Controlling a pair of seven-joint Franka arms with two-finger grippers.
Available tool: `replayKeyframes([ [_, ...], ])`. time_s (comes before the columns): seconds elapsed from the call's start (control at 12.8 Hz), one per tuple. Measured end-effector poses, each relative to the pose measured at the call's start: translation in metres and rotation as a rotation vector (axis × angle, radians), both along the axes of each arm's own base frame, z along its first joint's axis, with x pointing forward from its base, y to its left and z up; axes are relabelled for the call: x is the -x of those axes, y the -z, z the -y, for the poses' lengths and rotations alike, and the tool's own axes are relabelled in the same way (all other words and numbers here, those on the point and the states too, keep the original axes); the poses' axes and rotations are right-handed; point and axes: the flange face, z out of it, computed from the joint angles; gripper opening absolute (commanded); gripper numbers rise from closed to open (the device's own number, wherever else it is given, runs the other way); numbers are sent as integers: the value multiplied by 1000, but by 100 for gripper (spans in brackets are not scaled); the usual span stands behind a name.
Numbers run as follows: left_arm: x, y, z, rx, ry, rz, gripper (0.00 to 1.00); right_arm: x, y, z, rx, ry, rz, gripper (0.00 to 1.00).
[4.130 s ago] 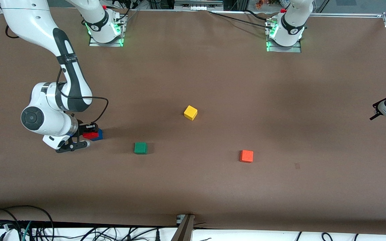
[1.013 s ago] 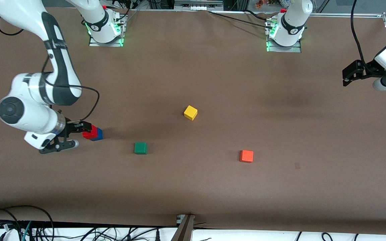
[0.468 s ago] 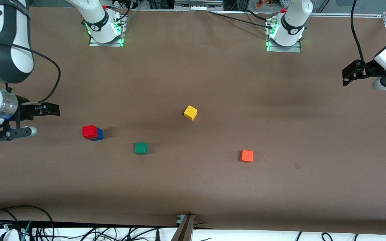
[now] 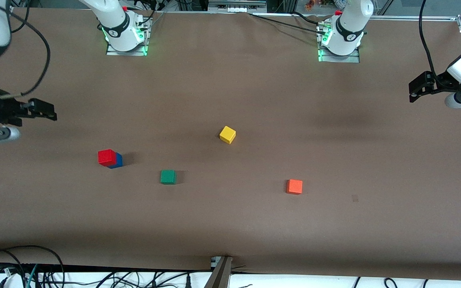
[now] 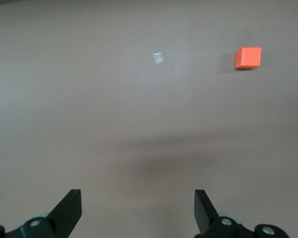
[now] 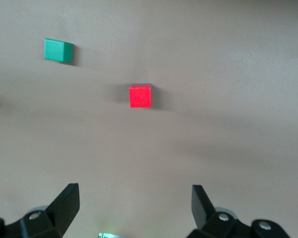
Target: Pass red block to right arm, stack on blue
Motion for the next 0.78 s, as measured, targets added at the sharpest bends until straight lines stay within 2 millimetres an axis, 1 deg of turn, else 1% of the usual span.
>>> replayKeyframes([
  [0.16,0,0,0,0,0,-1,100,23,-18,21,-20,27,5,100],
  [0.31,0,0,0,0,0,-1,100,44,-29,31,-36,38,9,100],
  [0.47,0,0,0,0,0,-1,100,62,-36,31,-38,42,-9,100],
  [0.55,0,0,0,0,0,-1,100,67,-36,27,-31,68,-22,100],
  [0.78,0,0,0,0,0,-1,100,69,-26,19,-15,113,-55,100],
])
